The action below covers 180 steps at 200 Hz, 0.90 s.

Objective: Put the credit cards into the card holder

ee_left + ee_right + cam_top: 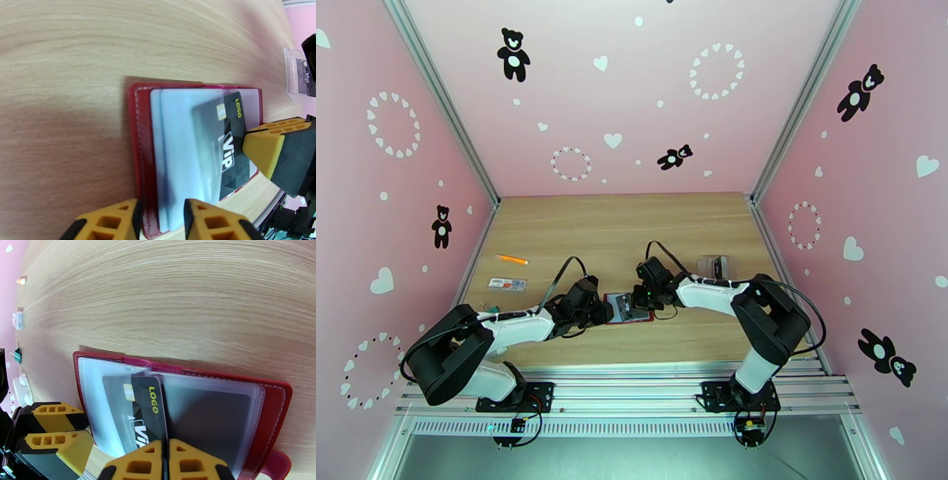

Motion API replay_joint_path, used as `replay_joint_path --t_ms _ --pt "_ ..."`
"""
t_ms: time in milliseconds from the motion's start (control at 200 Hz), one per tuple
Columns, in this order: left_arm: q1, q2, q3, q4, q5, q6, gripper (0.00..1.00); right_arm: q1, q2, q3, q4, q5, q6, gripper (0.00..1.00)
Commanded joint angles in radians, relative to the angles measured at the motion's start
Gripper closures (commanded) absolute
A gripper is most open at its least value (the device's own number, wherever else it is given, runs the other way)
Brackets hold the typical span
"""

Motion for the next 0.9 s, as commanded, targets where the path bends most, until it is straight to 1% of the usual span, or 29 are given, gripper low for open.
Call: replay_joint_path --t_ms 0,90,630,896 --pt "0.009 0.023 -0.004 -0.012 -0.015 0.020 0.65 0.018 0.030 0.014 -0.046 0.018 0.013 0.97" --pt "0.010 0.020 -0.005 -0.012 -0.016 0.019 0.65 0.017 0.023 0.011 -0.056 0.036 0.017 1.00" --pt "0.009 0.013 -0.029 0.010 -0.013 0.002 0.65 0.006 -0.073 -0.072 -0.011 0.092 0.072 1.00" --pt "0.009 0.014 -0.033 0.017 -0.009 -0.001 0.65 0.006 -0.046 -0.108 0.085 0.048 0.127 1.00"
